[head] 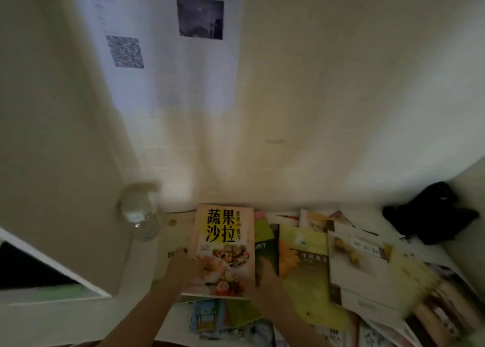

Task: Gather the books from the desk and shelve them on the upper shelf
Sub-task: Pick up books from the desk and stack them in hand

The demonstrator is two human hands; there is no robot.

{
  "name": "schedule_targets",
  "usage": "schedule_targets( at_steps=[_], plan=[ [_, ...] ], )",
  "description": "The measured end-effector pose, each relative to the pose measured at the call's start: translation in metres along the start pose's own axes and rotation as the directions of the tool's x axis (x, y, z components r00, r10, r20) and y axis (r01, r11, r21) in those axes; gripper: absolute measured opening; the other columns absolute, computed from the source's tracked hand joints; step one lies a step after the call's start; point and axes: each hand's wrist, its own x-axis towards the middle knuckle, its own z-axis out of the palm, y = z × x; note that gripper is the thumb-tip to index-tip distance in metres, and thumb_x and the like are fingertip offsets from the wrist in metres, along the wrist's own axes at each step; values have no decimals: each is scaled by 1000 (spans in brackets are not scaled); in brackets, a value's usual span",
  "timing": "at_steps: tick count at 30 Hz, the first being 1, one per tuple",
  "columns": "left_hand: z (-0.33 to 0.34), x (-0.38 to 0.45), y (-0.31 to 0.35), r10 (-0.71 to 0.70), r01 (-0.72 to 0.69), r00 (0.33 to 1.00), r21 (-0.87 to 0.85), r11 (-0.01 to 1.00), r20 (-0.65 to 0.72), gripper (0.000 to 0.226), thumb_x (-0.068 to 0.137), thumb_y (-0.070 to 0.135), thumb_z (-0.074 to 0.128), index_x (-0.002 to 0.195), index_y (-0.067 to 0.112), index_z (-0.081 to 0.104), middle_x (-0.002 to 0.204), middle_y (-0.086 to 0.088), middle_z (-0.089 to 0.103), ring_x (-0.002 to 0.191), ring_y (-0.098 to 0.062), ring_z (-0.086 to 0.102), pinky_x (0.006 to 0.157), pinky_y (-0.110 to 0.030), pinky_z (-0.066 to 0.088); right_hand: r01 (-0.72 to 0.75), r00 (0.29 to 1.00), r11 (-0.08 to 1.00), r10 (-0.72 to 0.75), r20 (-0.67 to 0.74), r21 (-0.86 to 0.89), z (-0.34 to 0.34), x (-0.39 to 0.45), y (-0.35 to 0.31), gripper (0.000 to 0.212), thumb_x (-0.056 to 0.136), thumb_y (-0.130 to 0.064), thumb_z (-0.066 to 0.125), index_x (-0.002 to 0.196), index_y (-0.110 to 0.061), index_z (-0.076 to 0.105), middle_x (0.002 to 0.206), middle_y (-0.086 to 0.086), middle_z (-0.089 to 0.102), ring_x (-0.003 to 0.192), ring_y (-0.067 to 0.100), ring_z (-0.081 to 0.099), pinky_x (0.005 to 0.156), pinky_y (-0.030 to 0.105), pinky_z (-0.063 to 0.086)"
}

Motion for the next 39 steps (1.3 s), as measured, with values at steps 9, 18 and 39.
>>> schedule_targets(
  at_steps=[9, 18, 39],
  plan=[
    [14, -96, 111, 503, -494, 862, 119, 861, -60, 27, 96, 23, 53, 116, 19, 35, 90, -4, 58, 67, -18, 62, 49, -25, 42, -96, 992, 805, 123, -7, 586, -41, -18, 13, 62, 72, -60, 73, 114, -15, 67, 110, 5, 72, 99, 24, 70, 88, 44, 57],
    [176, -112, 173, 472, -440, 849, -177, 881, 238, 40, 90, 32, 63, 124, 15, 48, 107, 4, 63, 87, -9, 63, 65, -22, 53, 5, 881, 961, 127, -455, 277, -213, -98, 96, 32, 99, -30, 50, 124, -10, 50, 115, 1, 59, 93, 9, 56, 67, 12, 45],
    [260, -122, 249, 596, -600, 768, -64, 798, 234, 73, 84, 15, 71, 140, 28, 26, 123, -2, 49, 101, -26, 59, 81, -41, 54, 82, 901, 756, 221, -372, 649, -270, -64, 184, 51, 80, -30, 77, 122, -22, 49, 119, 0, 60, 100, 15, 65, 82, 32, 59]
  ],
)
